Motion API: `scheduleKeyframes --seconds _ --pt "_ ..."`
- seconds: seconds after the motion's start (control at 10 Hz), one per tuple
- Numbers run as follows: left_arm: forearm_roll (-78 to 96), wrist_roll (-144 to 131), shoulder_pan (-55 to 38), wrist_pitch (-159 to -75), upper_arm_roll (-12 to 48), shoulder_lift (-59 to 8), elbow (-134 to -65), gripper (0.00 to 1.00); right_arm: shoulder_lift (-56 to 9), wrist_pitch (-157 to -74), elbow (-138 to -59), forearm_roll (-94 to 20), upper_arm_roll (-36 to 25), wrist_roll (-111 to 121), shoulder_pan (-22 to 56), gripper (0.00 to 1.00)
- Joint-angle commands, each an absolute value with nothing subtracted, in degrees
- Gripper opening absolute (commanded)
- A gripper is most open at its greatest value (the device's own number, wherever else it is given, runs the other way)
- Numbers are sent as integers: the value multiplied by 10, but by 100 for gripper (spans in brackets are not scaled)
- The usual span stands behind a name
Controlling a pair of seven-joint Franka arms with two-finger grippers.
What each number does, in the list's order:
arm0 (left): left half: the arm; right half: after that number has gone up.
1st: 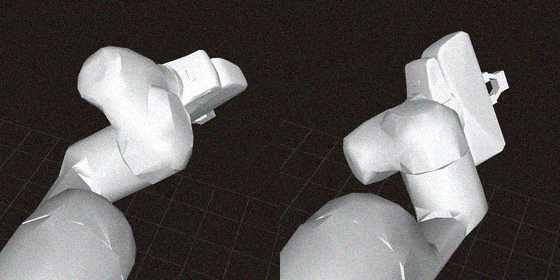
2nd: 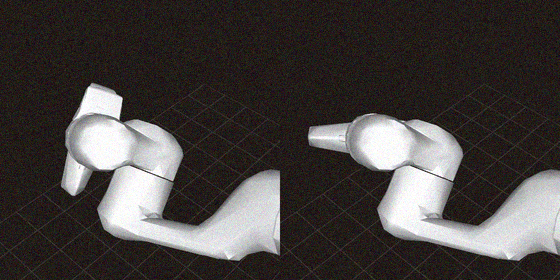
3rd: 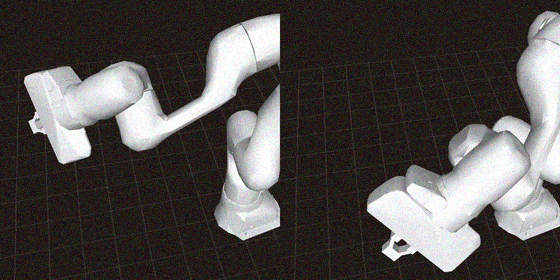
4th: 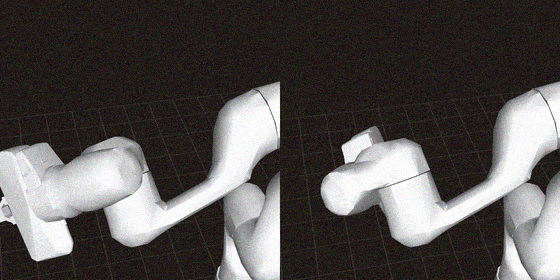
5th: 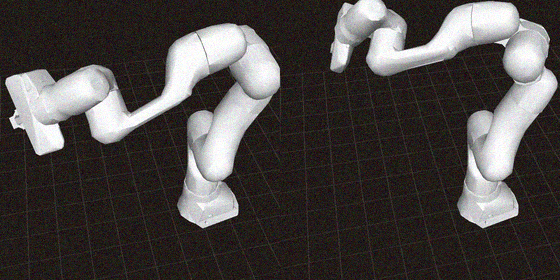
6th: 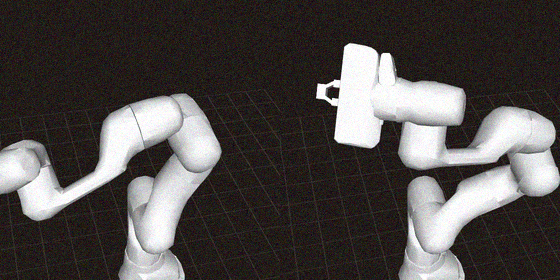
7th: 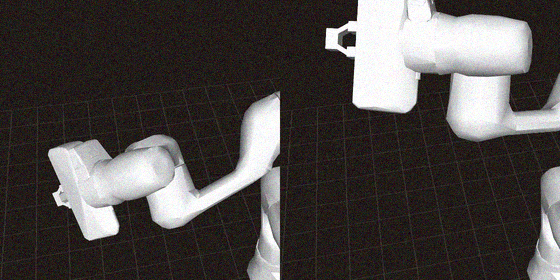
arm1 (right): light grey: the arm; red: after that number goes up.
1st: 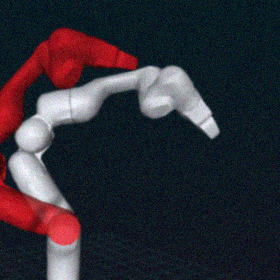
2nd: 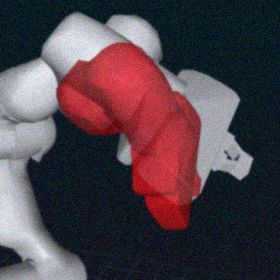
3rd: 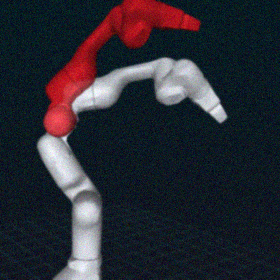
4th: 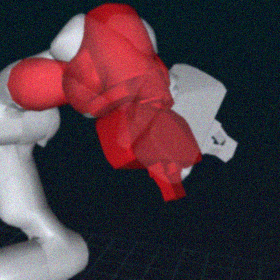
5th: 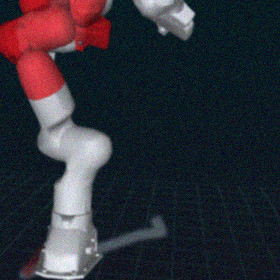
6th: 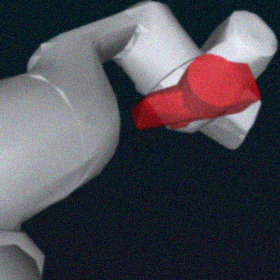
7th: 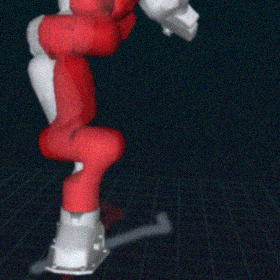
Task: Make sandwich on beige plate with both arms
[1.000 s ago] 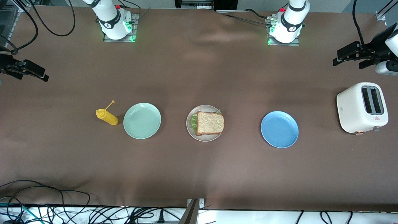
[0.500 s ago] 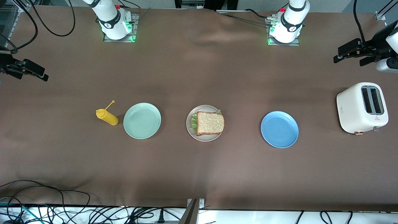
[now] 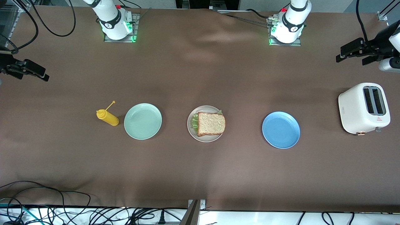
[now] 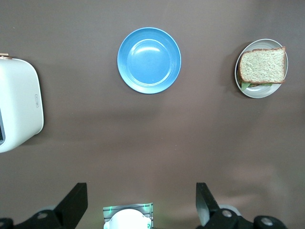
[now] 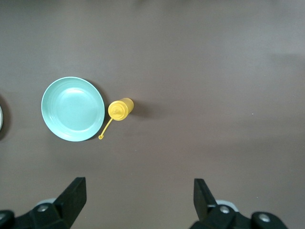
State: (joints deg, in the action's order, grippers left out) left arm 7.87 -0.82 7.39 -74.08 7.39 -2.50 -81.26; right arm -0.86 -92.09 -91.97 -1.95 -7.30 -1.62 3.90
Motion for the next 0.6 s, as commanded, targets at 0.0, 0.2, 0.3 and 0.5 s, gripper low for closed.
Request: scheduleKeyframes --seconds 0.0,0.2,0.3,0.5 --pt "61 -36 75 -744 94 -12 -830 100 -4 -909 -913 -25 -70 -16 40 100" --pt "34 -52 75 -746 111 -21 -833 100 1 -883 -913 -20 -73 -19 40 100" --pt "24 -51 75 -762 112 -25 -832 100 2 -877 -911 -20 -78 -18 40 100" --pt "6 -45 76 -767 113 -23 -832 100 4 -858 -899 -19 -83 -18 39 100"
